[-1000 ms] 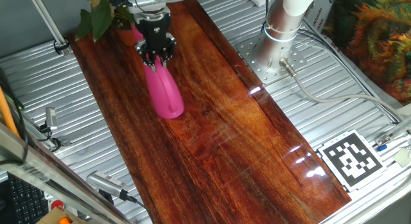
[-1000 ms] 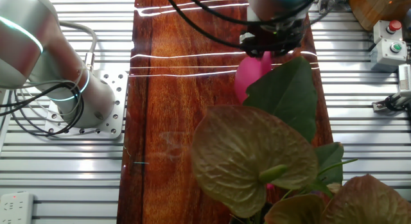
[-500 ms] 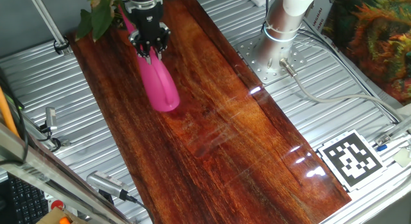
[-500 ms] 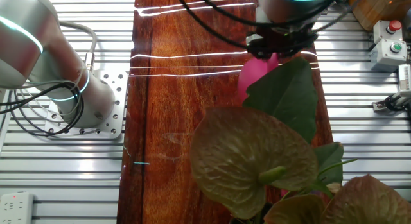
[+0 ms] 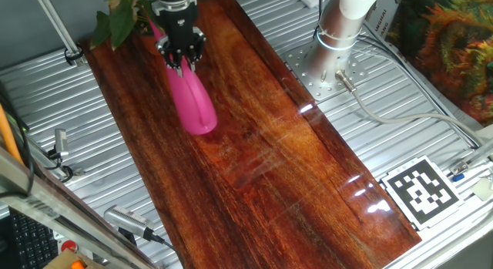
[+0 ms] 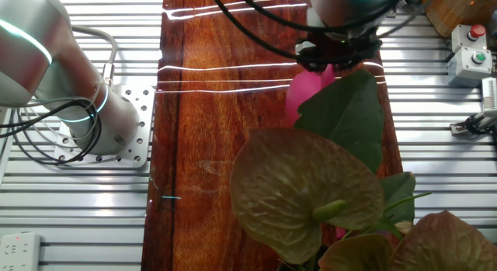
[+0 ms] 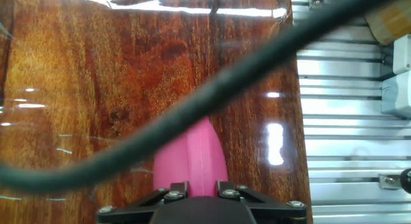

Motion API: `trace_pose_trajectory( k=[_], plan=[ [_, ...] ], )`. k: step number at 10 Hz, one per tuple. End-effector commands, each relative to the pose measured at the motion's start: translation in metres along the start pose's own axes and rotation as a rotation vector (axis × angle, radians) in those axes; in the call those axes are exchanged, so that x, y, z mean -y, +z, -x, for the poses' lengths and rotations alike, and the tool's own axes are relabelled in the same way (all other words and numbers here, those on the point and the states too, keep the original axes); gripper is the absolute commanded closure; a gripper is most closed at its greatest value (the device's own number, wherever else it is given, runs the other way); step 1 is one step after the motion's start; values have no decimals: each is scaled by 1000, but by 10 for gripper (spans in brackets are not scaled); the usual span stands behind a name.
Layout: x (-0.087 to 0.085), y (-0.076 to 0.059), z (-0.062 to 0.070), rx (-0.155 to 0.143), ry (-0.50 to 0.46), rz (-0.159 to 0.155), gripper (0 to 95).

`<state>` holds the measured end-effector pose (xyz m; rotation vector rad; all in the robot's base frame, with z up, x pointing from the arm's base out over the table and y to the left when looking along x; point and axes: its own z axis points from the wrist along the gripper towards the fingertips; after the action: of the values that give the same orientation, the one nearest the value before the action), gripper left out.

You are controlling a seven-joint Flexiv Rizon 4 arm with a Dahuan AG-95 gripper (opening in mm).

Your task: Water the plant

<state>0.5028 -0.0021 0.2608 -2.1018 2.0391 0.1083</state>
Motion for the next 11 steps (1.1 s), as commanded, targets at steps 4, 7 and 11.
trace_pose_trajectory(
  k=[4, 7, 11],
  plan=[
    [-1, -50, 1, 18, 3, -2, 950],
    [0, -52, 1, 39, 2, -5, 950],
    [0, -51, 1, 52, 5, -4, 950]
  ],
)
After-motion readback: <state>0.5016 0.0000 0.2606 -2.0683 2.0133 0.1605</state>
